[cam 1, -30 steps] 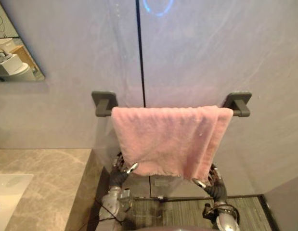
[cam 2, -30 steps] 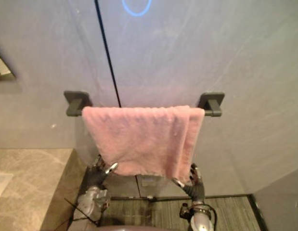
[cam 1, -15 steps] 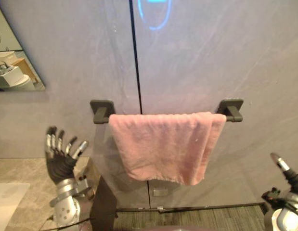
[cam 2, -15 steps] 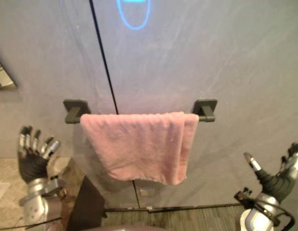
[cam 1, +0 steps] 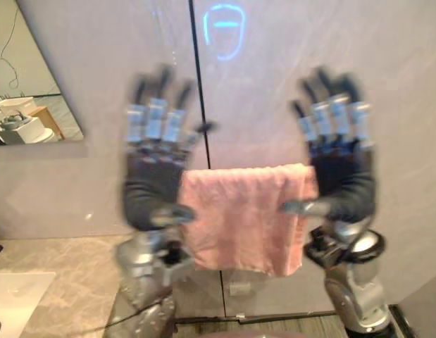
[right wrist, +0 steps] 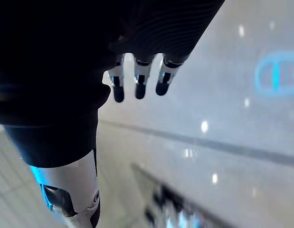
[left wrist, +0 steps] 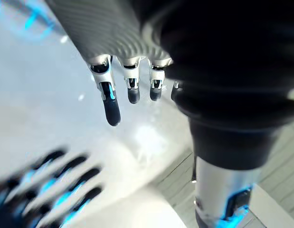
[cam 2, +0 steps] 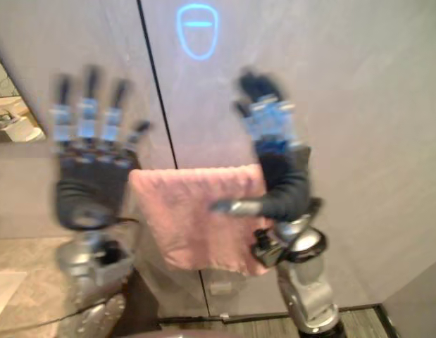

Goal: Organize washtable

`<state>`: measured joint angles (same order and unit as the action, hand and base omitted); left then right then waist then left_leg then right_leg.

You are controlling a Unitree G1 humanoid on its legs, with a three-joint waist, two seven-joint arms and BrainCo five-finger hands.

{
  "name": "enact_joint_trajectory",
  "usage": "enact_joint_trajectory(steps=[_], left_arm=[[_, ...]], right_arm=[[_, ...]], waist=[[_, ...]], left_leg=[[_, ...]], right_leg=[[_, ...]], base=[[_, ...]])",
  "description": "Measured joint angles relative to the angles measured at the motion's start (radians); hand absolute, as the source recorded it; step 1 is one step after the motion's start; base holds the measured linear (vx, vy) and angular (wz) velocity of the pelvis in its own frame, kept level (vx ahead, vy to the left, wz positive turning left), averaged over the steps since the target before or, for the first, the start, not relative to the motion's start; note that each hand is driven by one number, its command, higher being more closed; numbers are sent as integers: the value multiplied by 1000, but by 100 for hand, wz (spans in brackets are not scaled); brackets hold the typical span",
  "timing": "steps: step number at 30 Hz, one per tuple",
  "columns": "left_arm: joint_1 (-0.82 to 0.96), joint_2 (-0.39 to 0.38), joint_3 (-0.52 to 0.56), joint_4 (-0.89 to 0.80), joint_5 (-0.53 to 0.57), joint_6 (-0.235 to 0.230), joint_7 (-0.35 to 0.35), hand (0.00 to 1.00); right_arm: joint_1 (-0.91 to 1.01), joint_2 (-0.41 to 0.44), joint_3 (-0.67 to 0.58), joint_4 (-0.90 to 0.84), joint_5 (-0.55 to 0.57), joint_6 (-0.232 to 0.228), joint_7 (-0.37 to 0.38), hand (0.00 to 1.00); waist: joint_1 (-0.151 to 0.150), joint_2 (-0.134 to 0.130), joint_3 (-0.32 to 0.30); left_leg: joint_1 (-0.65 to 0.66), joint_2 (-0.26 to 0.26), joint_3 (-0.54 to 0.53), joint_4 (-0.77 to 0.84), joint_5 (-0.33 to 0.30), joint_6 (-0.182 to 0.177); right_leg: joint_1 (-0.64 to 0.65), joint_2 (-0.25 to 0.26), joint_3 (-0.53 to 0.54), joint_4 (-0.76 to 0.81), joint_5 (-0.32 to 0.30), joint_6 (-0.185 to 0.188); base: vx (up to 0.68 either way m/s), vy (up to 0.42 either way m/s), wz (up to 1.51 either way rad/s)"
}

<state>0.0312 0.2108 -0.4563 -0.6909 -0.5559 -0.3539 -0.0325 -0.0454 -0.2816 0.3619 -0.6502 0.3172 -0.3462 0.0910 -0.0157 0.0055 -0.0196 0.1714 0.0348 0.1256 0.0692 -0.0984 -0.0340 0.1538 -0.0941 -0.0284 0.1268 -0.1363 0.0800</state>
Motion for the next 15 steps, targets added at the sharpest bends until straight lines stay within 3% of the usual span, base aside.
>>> enact_joint_trajectory(steps=[4, 8, 12, 15], left_arm=[[-2, 3, -87, 144, -138, 34, -34, 0], [45, 35, -112, 278, -224, 66, -67, 0], [61, 59, -118, 331, -239, 62, -128, 0], [68, 92, -125, 448, -233, 121, -155, 0]], right_arm=[[23, -97, 88, 133, 102, 6, 61, 0], [97, -200, 93, 238, 148, 10, 102, 0], [127, -241, 92, 274, 152, -2, 146, 0], [138, -250, 121, 417, 100, 15, 173, 0]], waist=[[-1, -2, 6], [0, -6, 26], [-1, -4, 36], [-1, -7, 47]], left_leg=[[-4, -2, 0, -2, 1, 2], [-1, -2, -1, -1, 1, 2], [8, -2, -1, -1, 4, 6], [8, -2, -1, -8, 5, 7]], right_leg=[[2, -1, 3, -11, 9, 0], [5, -1, 4, -12, 9, -1], [12, -1, 5, -12, 10, -2], [18, -1, 4, -12, 11, -4]], base=[[0, 0, 0], [0, 0, 0], [-57, -4, -1], [-116, -5, -2]])
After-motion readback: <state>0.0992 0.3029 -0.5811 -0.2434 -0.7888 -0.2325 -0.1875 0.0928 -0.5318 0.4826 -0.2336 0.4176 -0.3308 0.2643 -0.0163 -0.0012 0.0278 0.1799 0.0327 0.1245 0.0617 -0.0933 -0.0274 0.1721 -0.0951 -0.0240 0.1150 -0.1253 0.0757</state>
